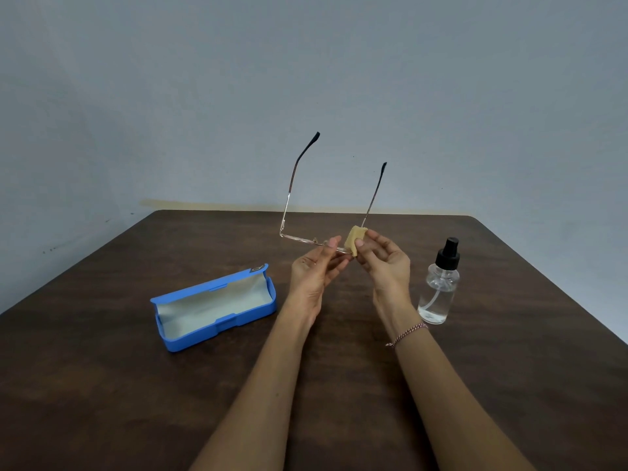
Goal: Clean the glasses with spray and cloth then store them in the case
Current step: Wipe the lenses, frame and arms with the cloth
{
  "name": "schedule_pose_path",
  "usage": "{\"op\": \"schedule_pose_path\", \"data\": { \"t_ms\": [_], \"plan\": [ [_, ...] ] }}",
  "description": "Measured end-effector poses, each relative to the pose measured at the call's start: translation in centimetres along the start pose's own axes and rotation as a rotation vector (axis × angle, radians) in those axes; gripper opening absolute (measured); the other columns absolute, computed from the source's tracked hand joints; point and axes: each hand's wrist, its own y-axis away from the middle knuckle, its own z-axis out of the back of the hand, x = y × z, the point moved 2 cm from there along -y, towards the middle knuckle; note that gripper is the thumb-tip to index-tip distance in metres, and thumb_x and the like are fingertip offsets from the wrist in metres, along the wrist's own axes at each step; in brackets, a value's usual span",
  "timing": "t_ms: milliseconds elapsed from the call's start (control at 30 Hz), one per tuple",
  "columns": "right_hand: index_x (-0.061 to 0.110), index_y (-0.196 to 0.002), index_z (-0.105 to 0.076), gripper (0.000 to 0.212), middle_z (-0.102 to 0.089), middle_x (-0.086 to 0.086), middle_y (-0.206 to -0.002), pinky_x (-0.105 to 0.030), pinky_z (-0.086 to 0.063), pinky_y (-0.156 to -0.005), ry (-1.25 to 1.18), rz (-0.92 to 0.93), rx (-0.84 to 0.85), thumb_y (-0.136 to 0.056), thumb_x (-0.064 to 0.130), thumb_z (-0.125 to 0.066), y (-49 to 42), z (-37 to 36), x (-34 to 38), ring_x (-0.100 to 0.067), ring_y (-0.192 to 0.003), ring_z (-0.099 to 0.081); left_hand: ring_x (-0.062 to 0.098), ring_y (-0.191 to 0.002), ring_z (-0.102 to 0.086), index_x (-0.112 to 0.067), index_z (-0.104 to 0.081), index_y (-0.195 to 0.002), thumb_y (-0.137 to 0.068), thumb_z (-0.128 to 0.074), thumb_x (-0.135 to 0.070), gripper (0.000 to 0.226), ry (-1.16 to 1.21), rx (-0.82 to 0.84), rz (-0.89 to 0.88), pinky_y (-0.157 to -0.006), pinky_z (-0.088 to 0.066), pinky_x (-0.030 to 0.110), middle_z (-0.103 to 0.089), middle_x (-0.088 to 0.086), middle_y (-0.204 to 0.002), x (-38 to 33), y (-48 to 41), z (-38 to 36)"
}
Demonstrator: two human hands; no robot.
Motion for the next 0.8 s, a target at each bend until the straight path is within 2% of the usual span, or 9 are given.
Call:
{"op": "schedule_pose_path", "data": {
  "t_ms": [100,233,367,500,633,733,800],
  "plan": [
    [0.007,-0.103,-0.063,0.024,-0.070,-0.013,-0.100,-0.030,-0.054,-0.083,0.041,0.010,-0.006,-0.080,0.005,-0.070,-0.1,0.0,-0.2,-0.022,-0.096,-0.066,0.013,-0.080,-0.070,-0.004,-0.065,-0.104,-0.084,-0.063,-0.015,0.023,-0.024,0.039,-0.012,-0.075,-0.057,0.023,-0.075,0.000,-0.082,-0.1,0.0,0.0],
    [-0.001,-0.112,-0.063,0.026,-0.068,-0.015,-0.103,-0.027,-0.053,-0.084,0.108,0.049,-0.003,-0.087,0.008,-0.063,-0.3,0.0,-0.3,-0.020,-0.096,-0.066,0.015,-0.084,-0.070,-0.005,-0.066,-0.101,-0.081,-0.065,-0.017,0.023,-0.027,0.058,-0.022,-0.078,-0.057,0.025,-0.075,-0.001,-0.087,-0.3,0.1,0.1],
    [0.007,-0.106,-0.065,0.018,-0.066,-0.015,-0.109,-0.024,-0.052,-0.082,0.197,0.078,0.024,-0.094,0.011,-0.053,-0.4,-0.3,-0.3,-0.021,-0.100,-0.064,0.015,-0.083,-0.070,-0.006,-0.067,-0.102,-0.072,-0.068,-0.024,0.035,-0.030,0.064,-0.032,-0.076,-0.058,0.024,-0.074,0.003,-0.090,-0.2,0.0,0.1],
    [0.010,-0.100,-0.067,0.015,-0.064,-0.019,-0.111,-0.028,-0.051,-0.086,0.182,0.087,0.103,-0.093,0.015,-0.055,-0.2,-0.5,-0.2,-0.026,-0.104,-0.062,0.014,-0.082,-0.070,-0.005,-0.066,-0.103,-0.083,-0.063,-0.021,0.026,-0.006,0.072,-0.037,-0.077,-0.057,0.024,-0.075,0.002,-0.090,-0.3,-0.2,0.4],
    [0.000,-0.110,-0.064,0.025,-0.070,-0.010,-0.094,-0.023,-0.052,-0.083,0.164,0.112,0.152,-0.088,0.012,-0.061,0.3,-0.5,0.6,-0.011,-0.086,-0.067,0.013,-0.079,-0.070,-0.008,-0.067,-0.100,-0.083,-0.061,-0.025,0.025,-0.027,0.111,-0.032,-0.075,-0.057,0.023,-0.075,0.002,-0.088,-0.4,-0.1,0.5],
    [0.012,-0.099,-0.068,0.013,-0.070,0.000,-0.084,-0.021,-0.052,-0.080,0.224,0.159,0.122,-0.088,0.015,-0.063,0.6,-0.4,0.9,-0.001,-0.075,-0.063,0.014,-0.082,-0.070,-0.007,-0.067,-0.102,-0.074,-0.063,-0.031,0.037,-0.044,0.132,-0.034,-0.072,-0.057,0.022,-0.074,0.005,-0.092,-0.4,0.0,0.4],
    [0.020,-0.095,-0.067,0.008,-0.070,0.002,-0.087,-0.024,-0.051,-0.083,0.294,0.218,0.087,-0.089,0.020,-0.062,0.7,-0.5,1.1,-0.004,-0.083,-0.063,0.015,-0.082,-0.070,-0.007,-0.066,-0.103,-0.074,-0.063,-0.031,0.038,-0.043,0.144,-0.027,-0.072,-0.057,0.022,-0.073,0.006,-0.092,-0.4,0.0,0.4]
  ]
}}
